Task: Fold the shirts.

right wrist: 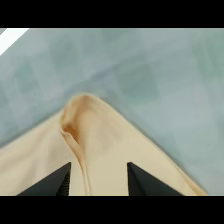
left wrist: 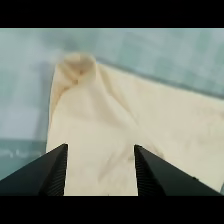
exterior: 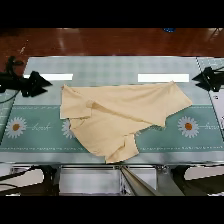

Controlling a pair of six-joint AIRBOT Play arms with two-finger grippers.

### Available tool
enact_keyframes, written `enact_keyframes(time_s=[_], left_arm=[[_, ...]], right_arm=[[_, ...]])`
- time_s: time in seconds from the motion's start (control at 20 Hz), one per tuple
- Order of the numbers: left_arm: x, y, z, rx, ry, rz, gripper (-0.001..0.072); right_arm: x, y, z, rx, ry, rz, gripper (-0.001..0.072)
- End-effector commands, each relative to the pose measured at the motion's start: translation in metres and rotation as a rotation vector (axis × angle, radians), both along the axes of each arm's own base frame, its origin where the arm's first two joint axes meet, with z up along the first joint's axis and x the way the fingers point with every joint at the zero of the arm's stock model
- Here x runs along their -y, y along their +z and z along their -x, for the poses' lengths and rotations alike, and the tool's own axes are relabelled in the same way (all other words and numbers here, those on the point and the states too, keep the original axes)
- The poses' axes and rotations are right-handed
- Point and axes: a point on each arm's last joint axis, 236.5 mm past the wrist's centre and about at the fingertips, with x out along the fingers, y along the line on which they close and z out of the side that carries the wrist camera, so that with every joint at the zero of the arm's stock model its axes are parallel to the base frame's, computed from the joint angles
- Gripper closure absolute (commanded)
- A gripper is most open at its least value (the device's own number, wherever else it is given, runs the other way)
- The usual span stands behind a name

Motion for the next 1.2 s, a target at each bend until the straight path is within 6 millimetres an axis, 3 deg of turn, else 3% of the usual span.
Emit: enact_keyframes(time_s=[0.0,0.1,0.2,0.3,0.4,0.6,0.95,1.15], left_arm=[[0.046,-0.023,0.104,-0.153,-0.083,0.066,0.02],[0.085,-0.05,0.17,-0.273,-0.135,0.098,0.02],[0.111,-0.071,0.221,-0.376,-0.177,0.113,0.0199],[0.129,-0.086,0.253,-0.465,-0.211,0.105,0.02],[0.145,-0.093,0.273,-0.519,-0.263,0.08,0.02],[0.195,-0.083,0.277,-0.515,-0.279,0.158,0.0199],[0.231,-0.097,0.283,-0.561,-0.221,0.169,0.02],[0.243,-0.109,0.26,-0.499,-0.105,0.162,0.02]], right_arm=[[0.01,-0.026,0.059,-0.13,-0.041,-0.011,0.0305],[0.0,-0.036,0.07,-0.12,-0.082,-0.02,0.0305],[-0.008,-0.041,0.076,-0.112,-0.094,-0.033,0.0304],[-0.014,-0.044,0.079,-0.117,-0.083,-0.051,0.0305],[-0.017,-0.043,0.079,-0.115,-0.078,-0.064,0.0305],[-0.019,-0.042,0.08,-0.108,-0.056,-0.064,0.0305],[-0.017,-0.042,0.079,-0.094,-0.043,-0.05,0.0305],[-0.015,-0.042,0.076,-0.086,-0.051,-0.046,0.0305]])
